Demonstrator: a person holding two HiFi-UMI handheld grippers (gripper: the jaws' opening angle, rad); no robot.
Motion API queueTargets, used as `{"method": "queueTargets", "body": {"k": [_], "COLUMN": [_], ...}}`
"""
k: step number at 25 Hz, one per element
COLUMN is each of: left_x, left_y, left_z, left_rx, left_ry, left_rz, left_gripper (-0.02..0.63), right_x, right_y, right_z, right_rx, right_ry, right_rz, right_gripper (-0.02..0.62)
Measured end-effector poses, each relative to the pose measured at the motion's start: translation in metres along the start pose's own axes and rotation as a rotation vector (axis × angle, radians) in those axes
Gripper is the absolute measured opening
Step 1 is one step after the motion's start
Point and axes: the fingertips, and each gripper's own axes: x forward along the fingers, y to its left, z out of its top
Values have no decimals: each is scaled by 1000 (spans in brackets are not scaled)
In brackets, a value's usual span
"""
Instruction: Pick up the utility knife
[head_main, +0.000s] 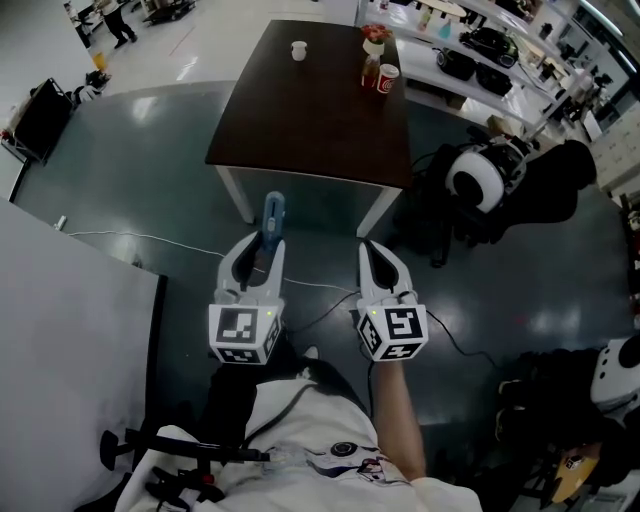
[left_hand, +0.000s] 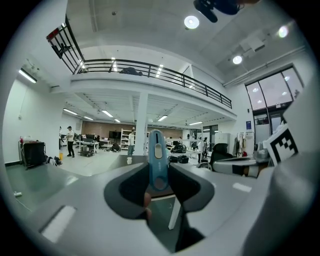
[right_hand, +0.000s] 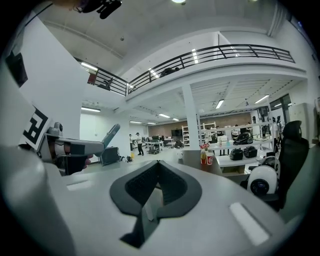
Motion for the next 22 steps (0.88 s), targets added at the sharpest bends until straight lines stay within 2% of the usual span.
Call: {"method": "queueTargets", "body": {"k": [9, 16, 22], "left_x": [-28, -66, -85], "left_y": [-2, 19, 38], "left_z": [5, -7, -11], "left_rx": [2, -16, -36], "left_ry": [-20, -4, 10], "left_rz": [-19, -21, -36], "left_gripper": [121, 121, 121], "right_x": [-19, -27, -36], "right_y": [14, 54, 88], "right_z": [1, -3, 9], "right_rx": [0, -9, -32], "right_ry": [-7, -1, -80], "right_rz": [-23, -25, -36], "right_gripper": [2, 2, 2]}}
